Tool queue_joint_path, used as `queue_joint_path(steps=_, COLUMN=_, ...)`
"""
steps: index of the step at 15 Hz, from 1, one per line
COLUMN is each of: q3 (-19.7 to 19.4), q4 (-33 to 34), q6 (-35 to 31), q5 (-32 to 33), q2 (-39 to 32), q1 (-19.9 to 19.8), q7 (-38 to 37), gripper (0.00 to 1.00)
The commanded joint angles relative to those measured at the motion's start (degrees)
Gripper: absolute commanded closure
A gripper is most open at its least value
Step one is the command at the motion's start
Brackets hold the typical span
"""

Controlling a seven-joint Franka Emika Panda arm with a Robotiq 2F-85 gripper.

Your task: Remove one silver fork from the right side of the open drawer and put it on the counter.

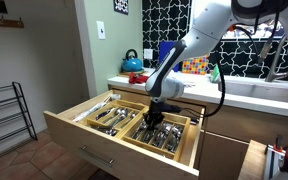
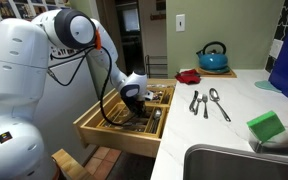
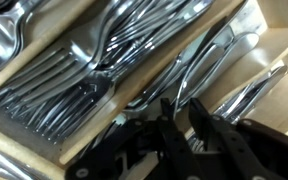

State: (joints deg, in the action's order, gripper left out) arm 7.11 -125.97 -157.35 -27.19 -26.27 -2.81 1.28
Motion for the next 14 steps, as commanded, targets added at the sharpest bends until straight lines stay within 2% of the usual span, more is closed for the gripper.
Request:
queue_joint_path(steps=1, q3=0.25, q4=1.36, q6=0.54, q5=1.17, q2=-1.50, q1=-0.71, q7=-1.13, gripper=0.73)
queue_joint_path(steps=5, q3=0.16, q4=1.63, q6=0.61, q5=1.33, q2=-1.74, q1=-0.61, q7=-1.37, gripper=0.78)
queue_joint_path(steps=8, q3=0.14, q4=1.69, q6=0.54, q5=1.29, q2=-1.70, q1=-0.67, q7=-1.46, gripper=0.89)
queue_joint_path(steps=9, q3=0.13, q4=1.72, q6=0.50, q5=1.30, q2=-1.73, q1=-0.65, q7=-1.51, gripper=0.89)
queue_joint_path(steps=10, q3=0.04, q4=1.88, q6=0.45, q5=1.40, q2=-1.83, q1=-0.58, q7=-1.64, gripper=0.96)
queue_joint_path(steps=11, q3=0.01, q4=2.03, q6=0.40, q5=1.43, q2=-1.93, q1=-0.54, q7=-1.72, gripper=0.91)
queue_joint_path(steps=14, q3=0.02, q4=1.43, q6=0.68, q5=1.33, q2=-1.12, q1=-0.62, q7=-1.92, gripper=0.92)
